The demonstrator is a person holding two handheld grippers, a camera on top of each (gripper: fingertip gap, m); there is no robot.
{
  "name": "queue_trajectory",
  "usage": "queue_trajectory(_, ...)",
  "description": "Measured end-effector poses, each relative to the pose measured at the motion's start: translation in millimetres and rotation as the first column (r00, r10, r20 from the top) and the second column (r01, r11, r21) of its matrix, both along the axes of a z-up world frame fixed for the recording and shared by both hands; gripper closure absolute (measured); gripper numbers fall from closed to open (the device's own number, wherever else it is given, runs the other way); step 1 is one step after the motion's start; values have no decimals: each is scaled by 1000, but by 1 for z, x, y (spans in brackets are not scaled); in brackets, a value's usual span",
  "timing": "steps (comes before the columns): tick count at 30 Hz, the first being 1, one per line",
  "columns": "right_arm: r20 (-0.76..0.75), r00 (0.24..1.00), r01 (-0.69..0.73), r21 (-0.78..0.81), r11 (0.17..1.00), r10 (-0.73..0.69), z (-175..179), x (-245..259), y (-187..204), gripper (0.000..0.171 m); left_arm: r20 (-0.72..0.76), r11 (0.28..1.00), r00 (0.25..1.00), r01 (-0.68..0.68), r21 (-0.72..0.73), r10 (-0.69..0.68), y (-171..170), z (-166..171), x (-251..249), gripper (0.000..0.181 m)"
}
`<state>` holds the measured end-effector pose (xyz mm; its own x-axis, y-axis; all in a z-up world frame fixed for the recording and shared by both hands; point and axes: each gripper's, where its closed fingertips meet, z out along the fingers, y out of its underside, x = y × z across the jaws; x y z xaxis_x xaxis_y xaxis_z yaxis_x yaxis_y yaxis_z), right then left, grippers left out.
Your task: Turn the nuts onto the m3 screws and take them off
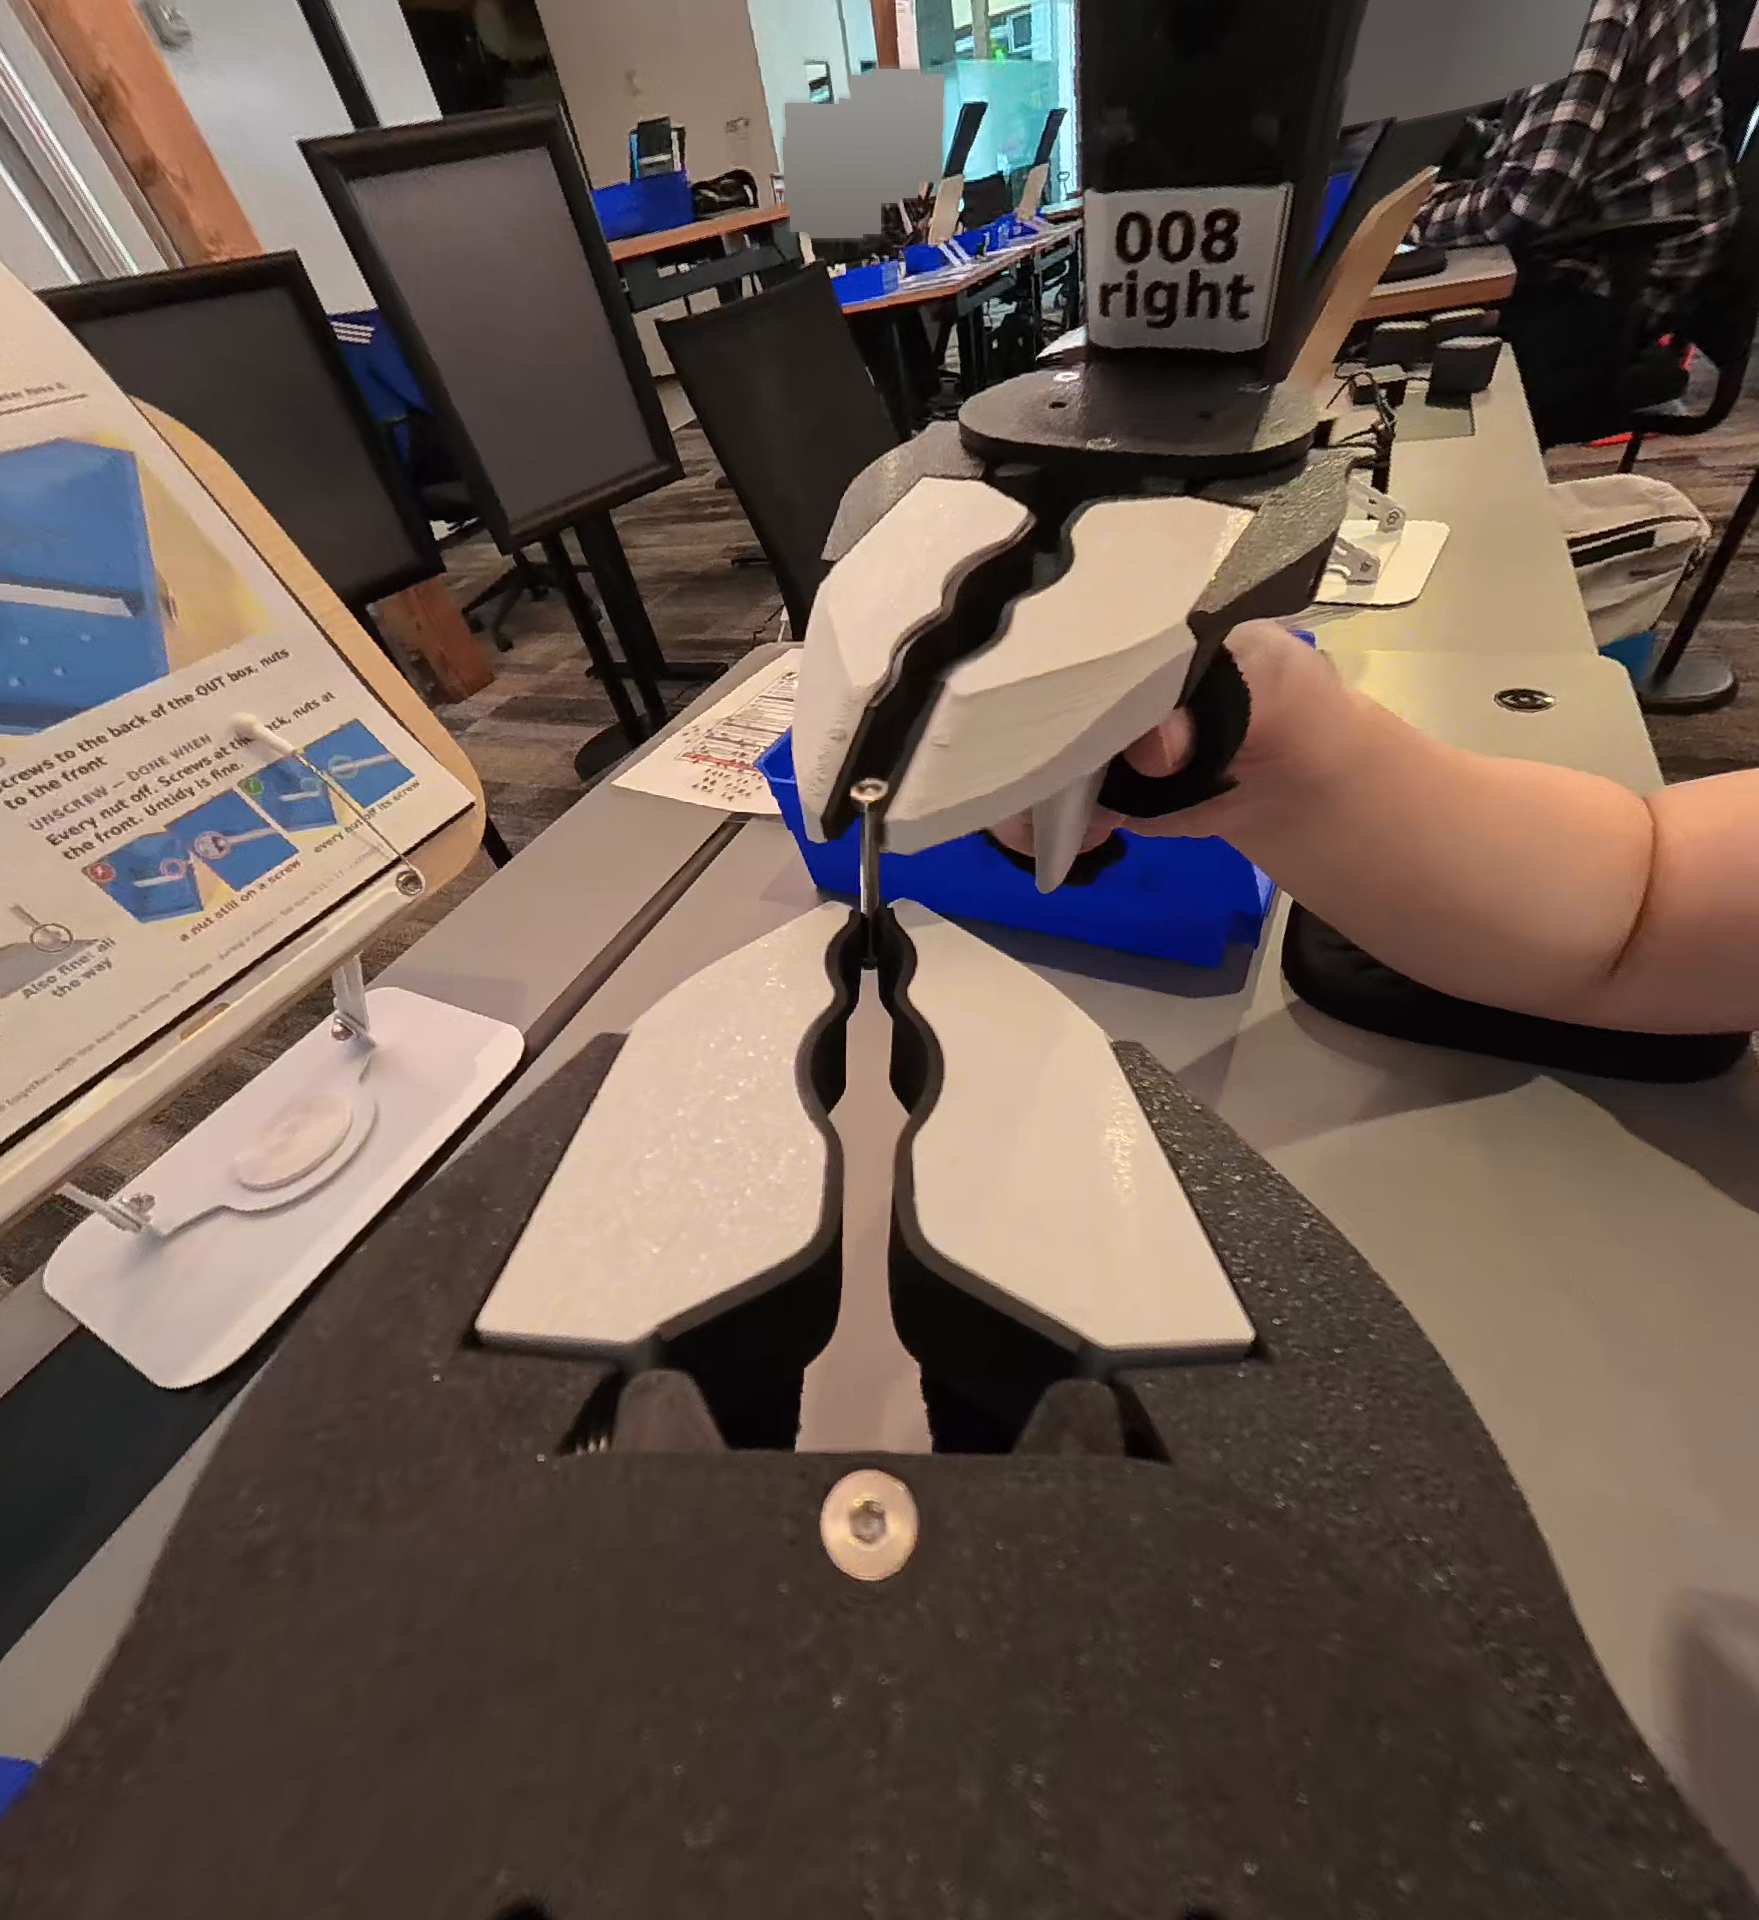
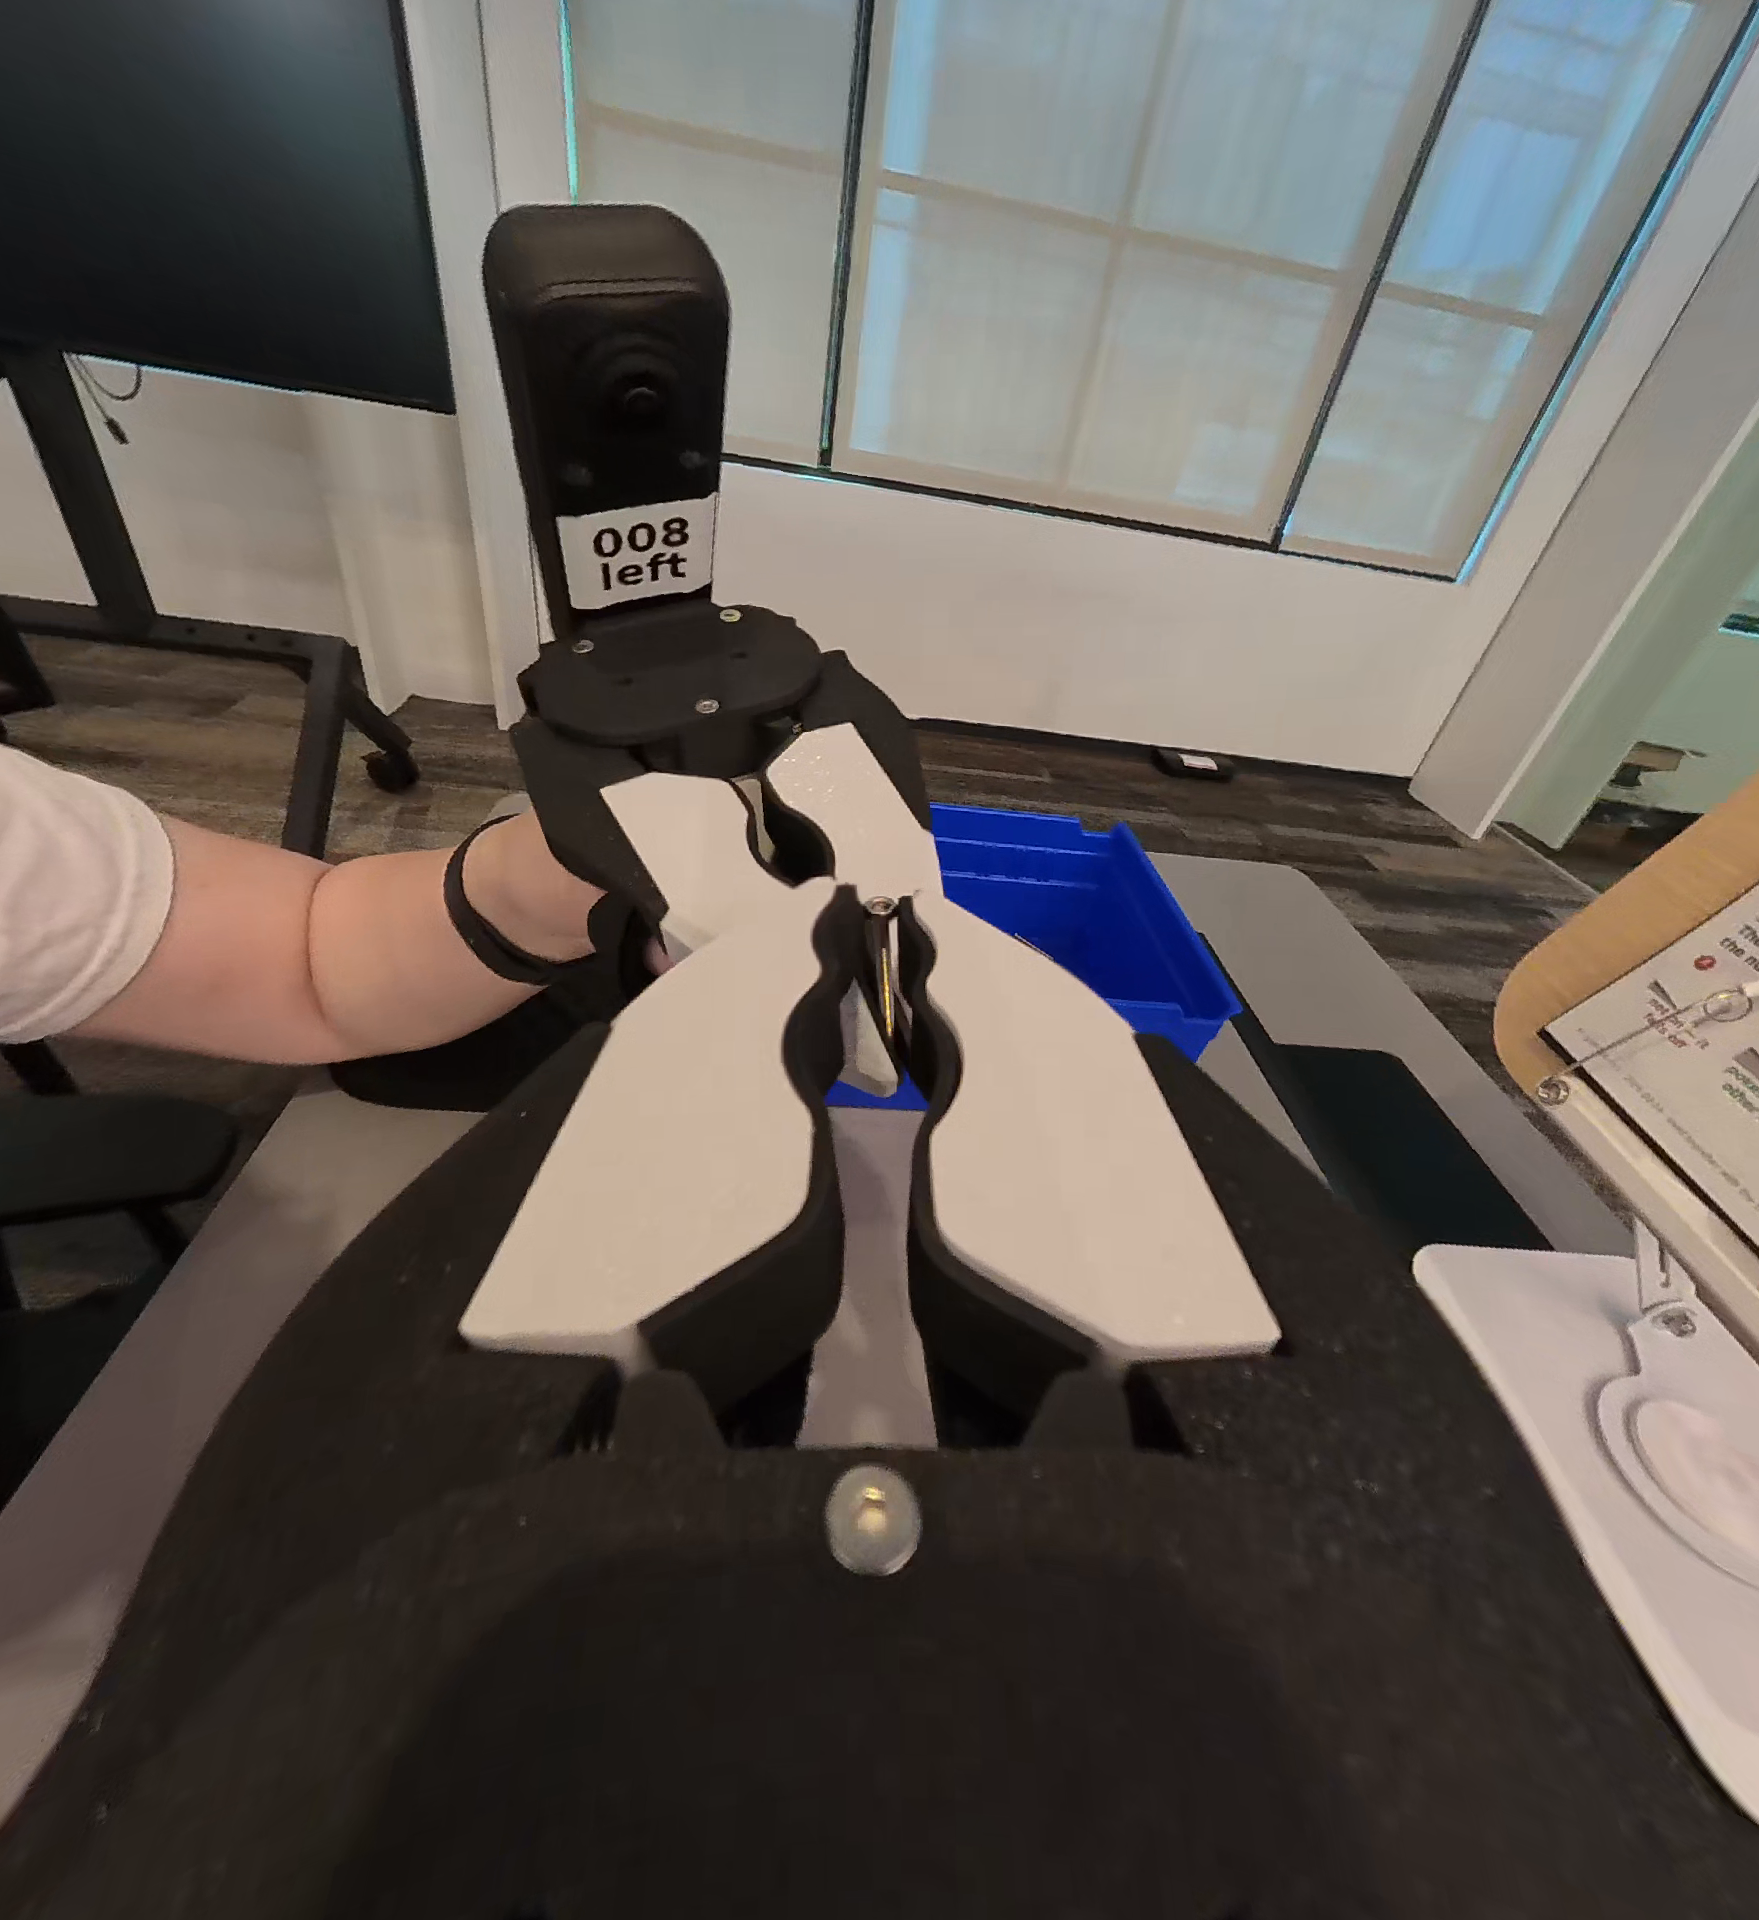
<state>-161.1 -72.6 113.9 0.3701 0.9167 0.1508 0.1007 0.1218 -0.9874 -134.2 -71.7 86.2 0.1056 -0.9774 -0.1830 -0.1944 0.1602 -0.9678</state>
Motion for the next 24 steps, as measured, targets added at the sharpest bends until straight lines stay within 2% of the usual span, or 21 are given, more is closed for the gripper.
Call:
queue_trajectory(5,-9,995,-101,112,988,103,14,10,-17,153,2,994,994,110,18,-110,-19,3,2,179)
queue_trajectory(10,-30,924,-380,64,923,382,15,14,-55,153,9,964,964,267,19,-267,-49,5,5,180)
queue_trajectory(16,2,907,-421,78,904,422,9,11,-61,154,0,940,940,341,19,-341,-64,3,6,180)
queue_trajectory(24,62,900,-435,90,896,431,0,4,-65,165,-13,938,938,346,24,-345,-66,0,8,180)
